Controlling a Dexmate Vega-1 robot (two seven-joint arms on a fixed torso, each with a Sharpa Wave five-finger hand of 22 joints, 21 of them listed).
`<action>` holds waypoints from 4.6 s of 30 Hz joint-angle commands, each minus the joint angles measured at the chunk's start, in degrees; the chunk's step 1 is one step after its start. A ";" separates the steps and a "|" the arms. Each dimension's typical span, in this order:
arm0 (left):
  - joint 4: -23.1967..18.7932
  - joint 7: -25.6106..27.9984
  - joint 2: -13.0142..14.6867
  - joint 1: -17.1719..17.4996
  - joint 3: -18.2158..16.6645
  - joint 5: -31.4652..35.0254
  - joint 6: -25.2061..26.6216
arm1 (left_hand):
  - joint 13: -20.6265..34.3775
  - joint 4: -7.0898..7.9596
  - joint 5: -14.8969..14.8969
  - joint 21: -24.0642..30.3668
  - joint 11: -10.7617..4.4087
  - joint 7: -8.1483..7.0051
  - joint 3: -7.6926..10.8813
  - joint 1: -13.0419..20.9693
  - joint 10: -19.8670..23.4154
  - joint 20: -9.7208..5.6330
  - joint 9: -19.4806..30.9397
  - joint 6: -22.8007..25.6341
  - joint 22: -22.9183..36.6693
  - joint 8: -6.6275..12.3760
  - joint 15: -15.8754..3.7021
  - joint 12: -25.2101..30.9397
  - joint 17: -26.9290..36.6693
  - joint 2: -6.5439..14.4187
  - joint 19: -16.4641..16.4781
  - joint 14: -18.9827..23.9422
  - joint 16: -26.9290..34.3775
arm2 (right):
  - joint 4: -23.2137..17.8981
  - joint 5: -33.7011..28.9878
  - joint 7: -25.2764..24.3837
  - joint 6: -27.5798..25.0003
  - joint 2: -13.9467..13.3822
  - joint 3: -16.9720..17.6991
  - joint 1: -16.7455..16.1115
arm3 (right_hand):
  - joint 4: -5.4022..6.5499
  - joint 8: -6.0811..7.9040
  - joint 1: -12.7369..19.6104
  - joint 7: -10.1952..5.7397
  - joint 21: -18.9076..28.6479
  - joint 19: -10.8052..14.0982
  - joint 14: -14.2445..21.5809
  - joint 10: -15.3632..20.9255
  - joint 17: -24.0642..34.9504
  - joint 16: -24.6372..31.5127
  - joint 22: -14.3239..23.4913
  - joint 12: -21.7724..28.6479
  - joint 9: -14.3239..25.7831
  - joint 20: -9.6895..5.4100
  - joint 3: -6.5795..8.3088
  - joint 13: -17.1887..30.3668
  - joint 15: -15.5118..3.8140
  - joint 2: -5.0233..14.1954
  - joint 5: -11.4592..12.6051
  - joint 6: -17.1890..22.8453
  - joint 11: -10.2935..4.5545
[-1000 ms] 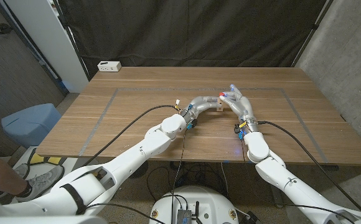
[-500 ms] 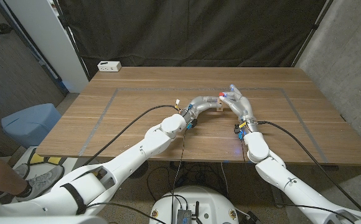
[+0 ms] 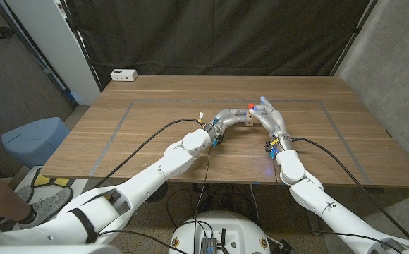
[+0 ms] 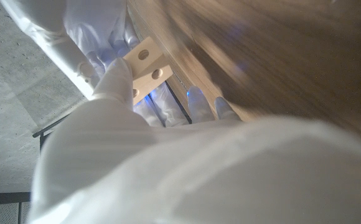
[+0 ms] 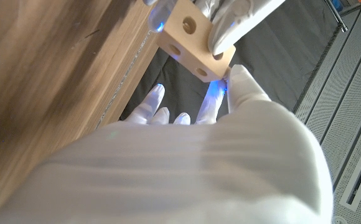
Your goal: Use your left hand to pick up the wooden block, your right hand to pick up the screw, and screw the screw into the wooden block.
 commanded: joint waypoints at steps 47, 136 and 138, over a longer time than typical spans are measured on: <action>-0.40 0.15 0.12 0.10 0.25 0.52 0.29 | 1.94 0.28 0.43 0.09 0.15 1.62 -0.03 0.11 0.51 0.33 0.15 2.36 0.15 0.42 -2.95 0.27 0.01 0.52 0.44 0.56 -0.07 | -2.32 0.30 0.09 -1.25 -1.17 0.68 -1.44 | -0.13 -0.01 0.13 -0.08 0.42 -0.52 -0.10 -0.13 0.12 0.08 0.21 0.30 0.01 -0.42 -0.40 0.08 -3.06 0.47 0.48 0.34 -0.04; -0.26 -0.31 0.07 -0.41 0.54 0.76 0.64 | 2.20 0.28 0.52 0.06 0.16 1.66 -0.08 0.25 0.53 0.38 0.16 2.39 0.15 0.42 -2.93 0.12 0.02 0.68 0.44 0.55 -0.13 | -2.17 1.12 1.22 -1.81 -1.80 0.52 -1.38 | -0.15 0.14 0.18 0.05 0.50 -0.33 0.00 -0.35 0.18 0.21 0.20 0.30 0.17 -0.21 -0.56 0.08 -2.72 0.71 0.49 0.37 0.30; -0.28 -0.30 0.06 -0.38 0.51 0.72 0.66 | 2.20 0.27 0.52 0.05 0.16 1.63 -0.07 0.26 0.53 0.38 0.16 2.38 0.15 0.41 -2.90 0.11 0.02 0.70 0.43 0.53 -0.14 | -2.28 1.22 1.11 -1.97 -1.73 0.57 -1.44 | -0.16 0.14 0.18 0.06 0.50 -0.33 0.00 -0.37 0.18 0.21 0.21 0.29 0.16 -0.20 -0.58 0.08 -2.71 0.68 0.48 0.39 0.28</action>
